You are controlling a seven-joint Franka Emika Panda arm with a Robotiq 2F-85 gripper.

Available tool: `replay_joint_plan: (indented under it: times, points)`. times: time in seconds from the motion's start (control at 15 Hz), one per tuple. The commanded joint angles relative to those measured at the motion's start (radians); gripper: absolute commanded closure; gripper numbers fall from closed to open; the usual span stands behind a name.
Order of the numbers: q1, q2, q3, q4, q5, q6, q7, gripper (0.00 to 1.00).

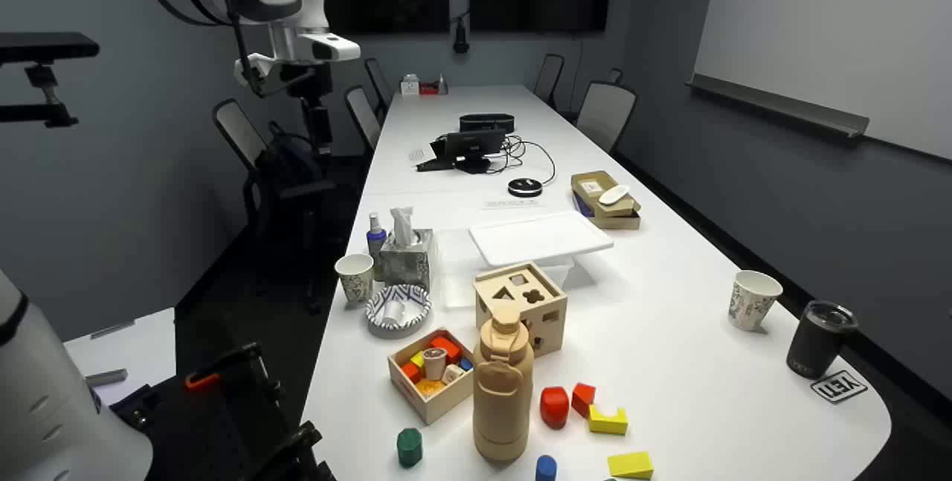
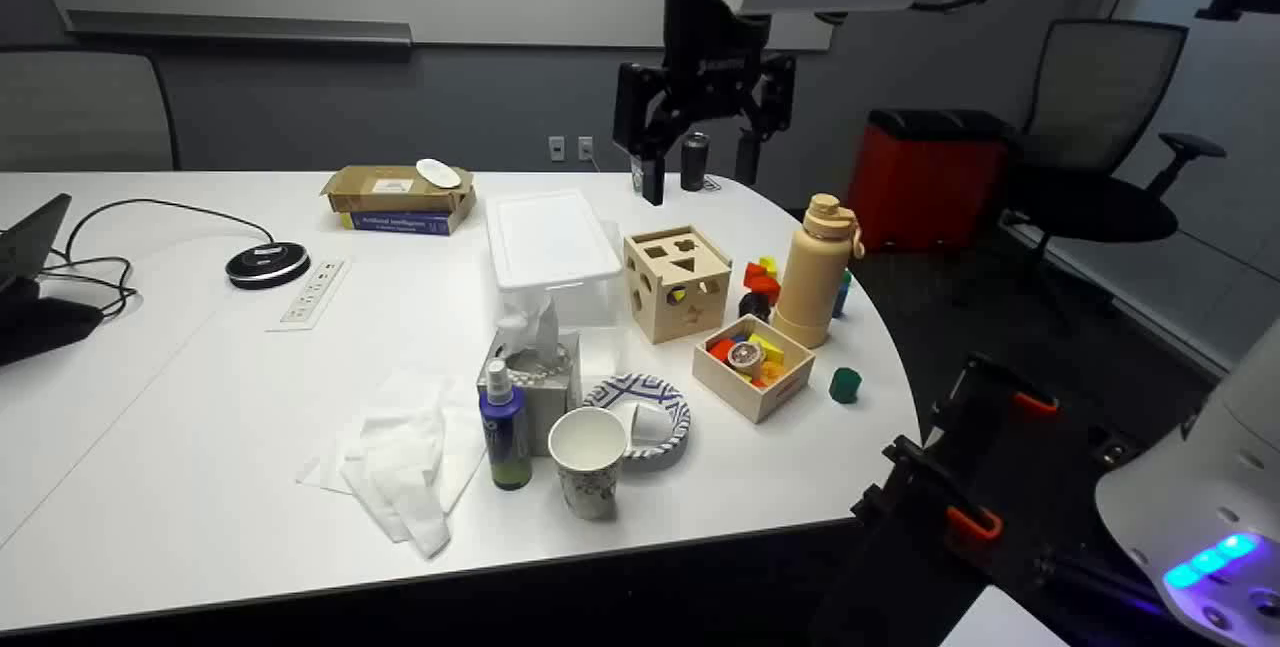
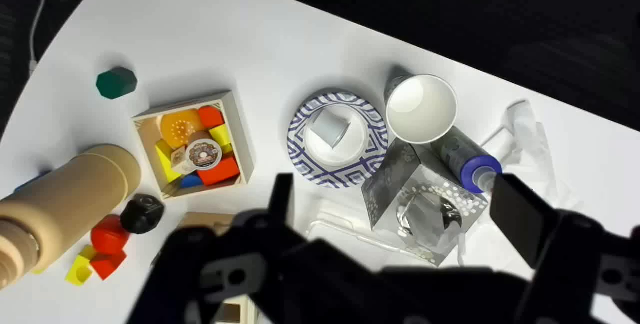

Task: Turn the lid on top of the beige bottle.

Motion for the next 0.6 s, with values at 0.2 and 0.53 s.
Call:
replay_joint_plan:
  times: [0.2,0.53]
  points:
    - [0.029,0.002,-0.029,0.001,-0.008,-0.001,0.006,0.0]
    - [-0.003,-0.053,-0.079,-0.027,-0.045,0.066,0.02,0.0]
